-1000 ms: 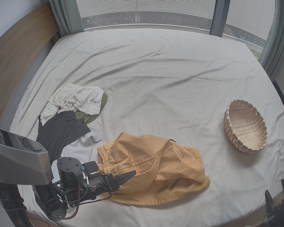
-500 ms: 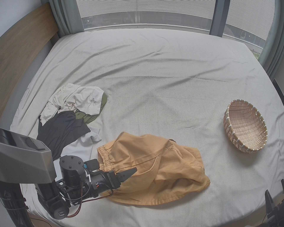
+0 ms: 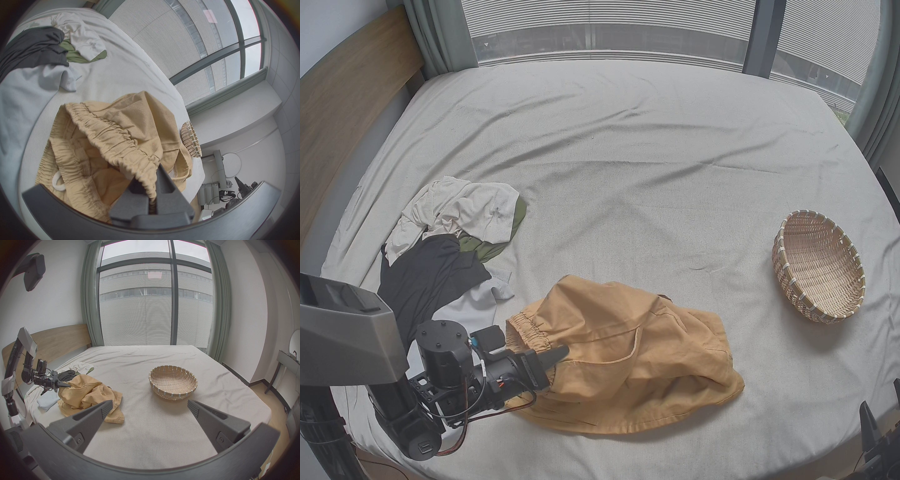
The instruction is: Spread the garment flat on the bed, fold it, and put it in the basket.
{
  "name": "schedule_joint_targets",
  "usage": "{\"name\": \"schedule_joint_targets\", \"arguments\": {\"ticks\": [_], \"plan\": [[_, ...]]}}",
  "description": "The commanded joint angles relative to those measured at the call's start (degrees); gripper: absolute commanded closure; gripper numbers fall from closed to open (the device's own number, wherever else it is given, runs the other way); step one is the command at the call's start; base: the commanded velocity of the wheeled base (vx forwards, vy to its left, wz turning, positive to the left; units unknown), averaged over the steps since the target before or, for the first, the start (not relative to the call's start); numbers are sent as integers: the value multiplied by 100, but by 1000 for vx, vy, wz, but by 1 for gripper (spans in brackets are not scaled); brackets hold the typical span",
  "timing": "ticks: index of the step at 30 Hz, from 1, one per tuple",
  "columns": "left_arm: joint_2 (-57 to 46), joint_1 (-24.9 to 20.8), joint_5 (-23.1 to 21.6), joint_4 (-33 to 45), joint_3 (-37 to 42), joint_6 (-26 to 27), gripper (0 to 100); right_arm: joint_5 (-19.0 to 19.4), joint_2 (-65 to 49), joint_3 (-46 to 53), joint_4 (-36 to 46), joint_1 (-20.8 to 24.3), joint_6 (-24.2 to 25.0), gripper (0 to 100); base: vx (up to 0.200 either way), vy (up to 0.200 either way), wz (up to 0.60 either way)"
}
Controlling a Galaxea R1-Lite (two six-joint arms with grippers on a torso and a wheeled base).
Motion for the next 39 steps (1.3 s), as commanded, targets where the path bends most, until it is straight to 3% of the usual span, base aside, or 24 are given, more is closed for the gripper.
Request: {"name": "schedule_joint_targets", "arguments": {"ticks": [1, 9, 16, 39], "plan": [[-536, 98, -8, -6, -206, 24, 100, -1, -66, 92, 0, 1, -1, 0, 0, 0, 0], [-949, 256, -105, -6, -320, 455, 100, 8, -66, 92, -9, 1, 7, 0, 0, 0, 0], [-1371, 415, -544, 3, -425, 982, 100, -1, -66, 92, -9, 1, 7, 0, 0, 0, 0], [-1503, 749, -711, -6, -584, 1000, 100, 17, -75, 92, 0, 1, -10, 0, 0, 0, 0]]}}
